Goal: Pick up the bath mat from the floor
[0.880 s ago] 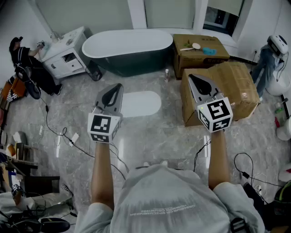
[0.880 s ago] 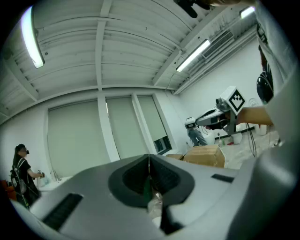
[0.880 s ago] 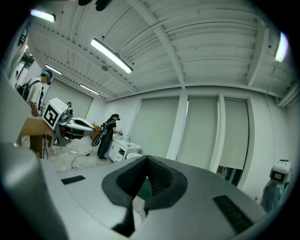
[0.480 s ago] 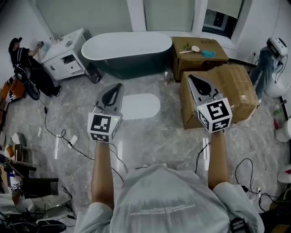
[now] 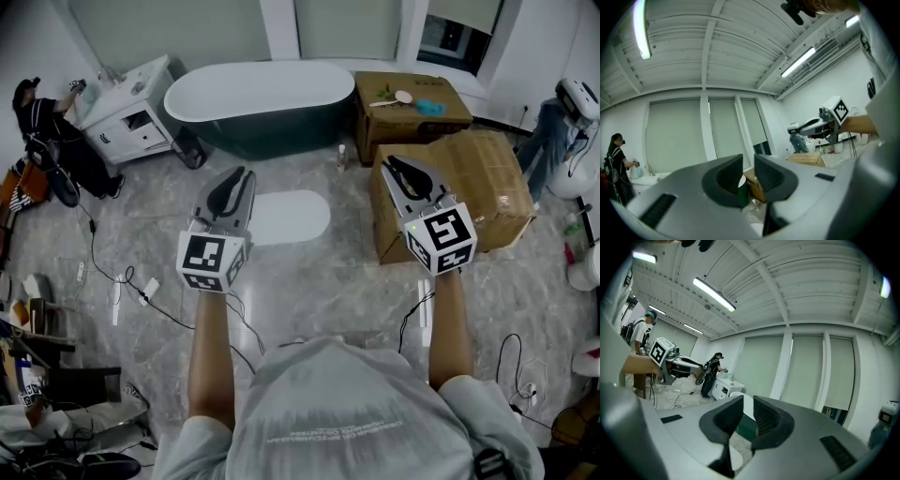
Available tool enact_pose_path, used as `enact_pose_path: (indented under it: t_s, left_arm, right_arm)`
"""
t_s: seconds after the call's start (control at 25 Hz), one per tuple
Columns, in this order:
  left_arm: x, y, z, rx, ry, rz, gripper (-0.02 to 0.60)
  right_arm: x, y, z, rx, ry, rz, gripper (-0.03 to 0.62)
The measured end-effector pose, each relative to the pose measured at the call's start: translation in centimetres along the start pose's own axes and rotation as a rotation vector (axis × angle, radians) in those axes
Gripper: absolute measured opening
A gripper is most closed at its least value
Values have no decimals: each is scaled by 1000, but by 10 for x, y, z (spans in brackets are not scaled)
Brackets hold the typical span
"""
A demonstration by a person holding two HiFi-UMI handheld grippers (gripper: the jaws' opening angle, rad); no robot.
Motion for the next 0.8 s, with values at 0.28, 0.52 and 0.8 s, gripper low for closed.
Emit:
enact_pose_path:
  t_s: [0.28,0.52,0.8]
  left_arm:
    - [-14,7,1,6,-21,31,198]
    - [-29,15,1,19,-33,75,198]
    - [-40,46,12,11,-33,89,198]
  right_arm:
    - [-12,14,4,58,7,26,187]
    - [-20,27,-7,66,19,30,187]
    - [-33,53,-30,64,37,48,187]
Point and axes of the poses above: the fingertips, and each gripper's own axes: y forward along the fingers, z to its left, x out of its top, the point moved 3 cm from there along -y, backward along the fingers, and after that the axes turned 4 degrees about y, right-handed, at the moved point
